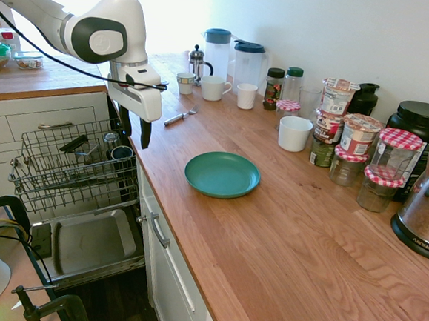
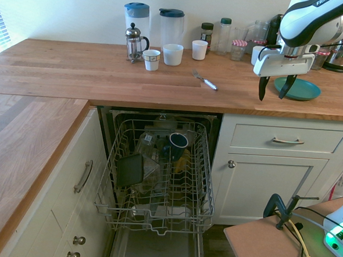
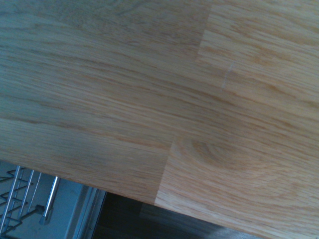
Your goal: Put the fork in the dishwasher
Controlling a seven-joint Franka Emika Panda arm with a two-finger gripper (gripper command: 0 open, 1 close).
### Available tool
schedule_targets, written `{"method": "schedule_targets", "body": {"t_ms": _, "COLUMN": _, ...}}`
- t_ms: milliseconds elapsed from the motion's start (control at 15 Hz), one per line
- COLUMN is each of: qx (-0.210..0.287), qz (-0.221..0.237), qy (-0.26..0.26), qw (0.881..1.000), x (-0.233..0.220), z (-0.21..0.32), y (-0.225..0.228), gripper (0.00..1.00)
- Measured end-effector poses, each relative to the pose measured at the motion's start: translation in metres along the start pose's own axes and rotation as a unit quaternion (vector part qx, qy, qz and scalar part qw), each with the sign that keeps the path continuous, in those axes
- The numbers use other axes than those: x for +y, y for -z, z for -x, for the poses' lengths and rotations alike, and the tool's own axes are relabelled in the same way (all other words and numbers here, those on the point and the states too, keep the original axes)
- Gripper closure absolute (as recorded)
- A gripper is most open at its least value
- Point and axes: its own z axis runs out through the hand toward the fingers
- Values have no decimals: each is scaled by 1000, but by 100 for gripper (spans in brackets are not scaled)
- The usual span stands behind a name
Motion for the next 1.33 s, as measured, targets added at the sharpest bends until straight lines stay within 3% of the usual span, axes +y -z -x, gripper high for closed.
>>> {"method": "schedule_targets", "body": {"t_ms": 400, "qx": 17, "qz": -15, "qy": 17, "qw": 1000, "x": -24, "z": -2, "y": 14, "gripper": 0}}
{"method": "schedule_targets", "body": {"t_ms": 800, "qx": 46, "qz": -61, "qy": 61, "qw": 995, "x": -102, "z": -12, "y": 35, "gripper": 0}}
{"method": "schedule_targets", "body": {"t_ms": 1333, "qx": 88, "qz": -45, "qy": 121, "qw": 988, "x": -209, "z": -28, "y": 20, "gripper": 0}}
